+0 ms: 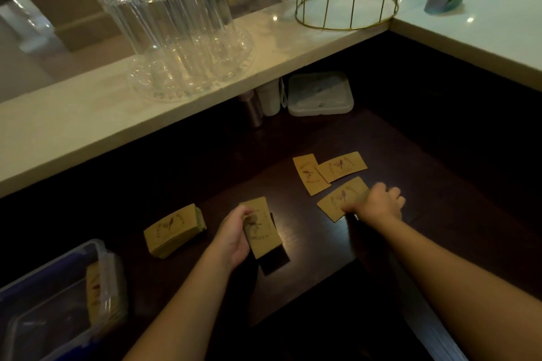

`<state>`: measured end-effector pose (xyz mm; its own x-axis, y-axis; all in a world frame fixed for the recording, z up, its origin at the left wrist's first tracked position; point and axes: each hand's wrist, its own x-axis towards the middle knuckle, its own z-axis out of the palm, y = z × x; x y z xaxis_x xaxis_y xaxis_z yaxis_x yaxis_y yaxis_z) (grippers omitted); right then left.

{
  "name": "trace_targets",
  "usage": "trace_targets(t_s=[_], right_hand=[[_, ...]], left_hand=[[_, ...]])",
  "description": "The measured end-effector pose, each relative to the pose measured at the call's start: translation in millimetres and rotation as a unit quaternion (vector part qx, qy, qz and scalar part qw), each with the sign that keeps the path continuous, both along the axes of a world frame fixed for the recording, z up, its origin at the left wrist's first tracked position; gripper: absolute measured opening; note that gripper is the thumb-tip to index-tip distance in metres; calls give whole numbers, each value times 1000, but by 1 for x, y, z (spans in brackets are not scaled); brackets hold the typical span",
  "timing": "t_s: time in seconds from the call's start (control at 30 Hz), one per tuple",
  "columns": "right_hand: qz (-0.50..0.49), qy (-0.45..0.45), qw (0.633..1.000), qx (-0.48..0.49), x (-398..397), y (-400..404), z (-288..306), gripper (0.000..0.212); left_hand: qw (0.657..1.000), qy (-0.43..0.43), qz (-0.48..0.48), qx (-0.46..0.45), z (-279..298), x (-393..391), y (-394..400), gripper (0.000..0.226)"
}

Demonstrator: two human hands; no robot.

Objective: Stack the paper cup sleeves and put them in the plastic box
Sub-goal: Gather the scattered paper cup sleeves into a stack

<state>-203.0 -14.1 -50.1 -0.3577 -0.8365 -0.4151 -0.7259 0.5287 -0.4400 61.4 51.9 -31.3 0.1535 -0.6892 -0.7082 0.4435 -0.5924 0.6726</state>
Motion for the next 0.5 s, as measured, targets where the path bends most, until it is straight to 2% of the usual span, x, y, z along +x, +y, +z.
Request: trace_targets(t_s=[0.07,0.13,0.2,0.27,0.37,0.5], right_hand=[[-53,-108,991,-59,-5,-2,2,54],[-106,-284,946,-111,-8,0,10,31],[-117,-420,891,-124,-7,1,24,24],[-76,-494,860,-99,1,1,37,30],[38,-489,870,-48,21,8,45,39],[159,-360,919,-30,51,19,39,38]], left_hand=[[1000,0,0,-3,2,-3,-2,29],[1000,2,-12,-7,3,-7,-5,33],[1000,8,-22,-6,4,-12,-8,38],[999,18,-38,-4,3,-18,-11,44],[997,43,-65,-4,0,-32,-13,46],[992,49,-120,3,1,-46,-14,36]])
